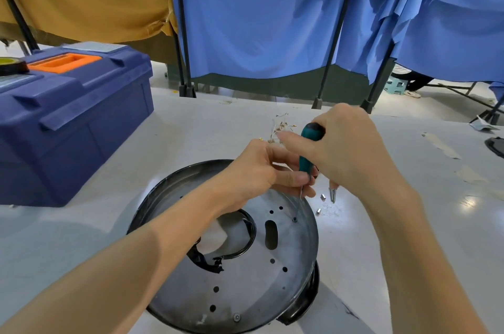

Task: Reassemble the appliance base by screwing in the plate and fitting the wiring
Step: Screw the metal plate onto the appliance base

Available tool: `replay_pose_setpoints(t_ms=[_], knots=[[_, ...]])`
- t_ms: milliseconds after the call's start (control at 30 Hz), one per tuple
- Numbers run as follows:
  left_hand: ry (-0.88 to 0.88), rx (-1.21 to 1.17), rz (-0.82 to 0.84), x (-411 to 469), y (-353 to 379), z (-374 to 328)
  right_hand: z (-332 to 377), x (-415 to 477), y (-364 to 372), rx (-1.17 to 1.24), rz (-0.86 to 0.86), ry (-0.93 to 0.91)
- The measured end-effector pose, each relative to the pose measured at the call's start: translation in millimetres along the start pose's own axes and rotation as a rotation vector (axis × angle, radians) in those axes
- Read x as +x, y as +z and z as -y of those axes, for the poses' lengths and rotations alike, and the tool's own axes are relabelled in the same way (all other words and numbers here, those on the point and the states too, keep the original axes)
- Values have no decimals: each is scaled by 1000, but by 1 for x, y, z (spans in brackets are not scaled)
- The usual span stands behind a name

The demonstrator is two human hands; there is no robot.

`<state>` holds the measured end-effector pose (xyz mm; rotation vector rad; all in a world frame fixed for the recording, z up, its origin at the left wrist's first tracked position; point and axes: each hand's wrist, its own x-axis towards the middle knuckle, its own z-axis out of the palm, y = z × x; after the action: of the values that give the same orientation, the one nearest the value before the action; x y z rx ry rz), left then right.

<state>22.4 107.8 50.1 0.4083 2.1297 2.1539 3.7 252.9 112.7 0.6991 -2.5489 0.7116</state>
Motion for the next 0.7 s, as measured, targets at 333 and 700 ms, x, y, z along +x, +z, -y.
replay_pose_setpoints(t_ms=[333,700], knots=[[26,112,36,-1,3,-2,-12,1,-4,126,-29,-29],[-32,90,128,-6,-4,-6,-5,-2,-7,178,-3,-132]])
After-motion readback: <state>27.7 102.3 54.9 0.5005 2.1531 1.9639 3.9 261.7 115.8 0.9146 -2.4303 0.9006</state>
